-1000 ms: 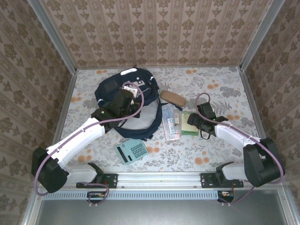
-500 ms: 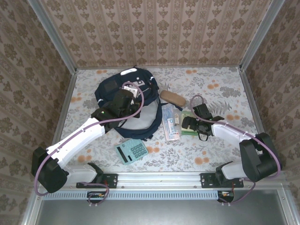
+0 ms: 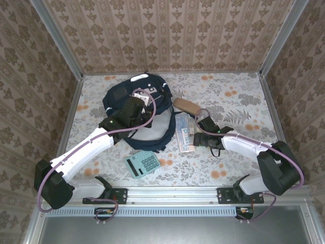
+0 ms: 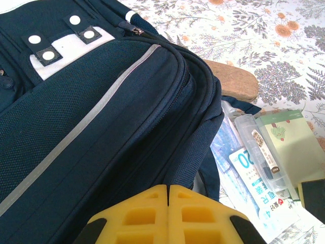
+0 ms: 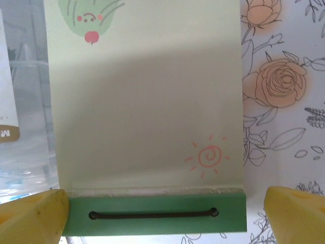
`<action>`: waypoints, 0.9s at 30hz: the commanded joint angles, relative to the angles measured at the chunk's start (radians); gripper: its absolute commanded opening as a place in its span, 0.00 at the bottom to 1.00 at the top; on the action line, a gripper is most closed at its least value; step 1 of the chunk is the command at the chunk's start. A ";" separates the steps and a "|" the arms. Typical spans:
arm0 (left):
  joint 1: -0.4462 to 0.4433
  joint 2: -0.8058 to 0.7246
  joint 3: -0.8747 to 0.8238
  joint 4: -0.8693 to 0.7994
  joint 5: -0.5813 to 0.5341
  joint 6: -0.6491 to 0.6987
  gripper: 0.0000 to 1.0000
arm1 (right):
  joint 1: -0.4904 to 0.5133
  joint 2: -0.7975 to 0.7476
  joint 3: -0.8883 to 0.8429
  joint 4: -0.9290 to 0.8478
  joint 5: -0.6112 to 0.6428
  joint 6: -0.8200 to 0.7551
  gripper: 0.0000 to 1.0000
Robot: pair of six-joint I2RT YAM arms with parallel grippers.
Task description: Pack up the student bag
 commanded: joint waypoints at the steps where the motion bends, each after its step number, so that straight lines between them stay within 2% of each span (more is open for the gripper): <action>1: -0.005 -0.006 0.003 0.025 0.001 0.010 0.00 | 0.044 0.001 0.017 -0.063 0.063 0.045 1.00; 8: -0.007 -0.011 0.002 0.023 0.001 0.008 0.00 | 0.089 -0.002 0.006 -0.050 0.066 0.058 0.99; 20: -0.008 -0.018 0.003 0.019 0.001 0.009 0.00 | 0.087 0.124 0.069 -0.085 0.117 0.057 1.00; 27: -0.008 -0.019 0.003 0.020 0.000 0.009 0.00 | 0.078 0.138 0.063 -0.065 0.118 0.050 1.00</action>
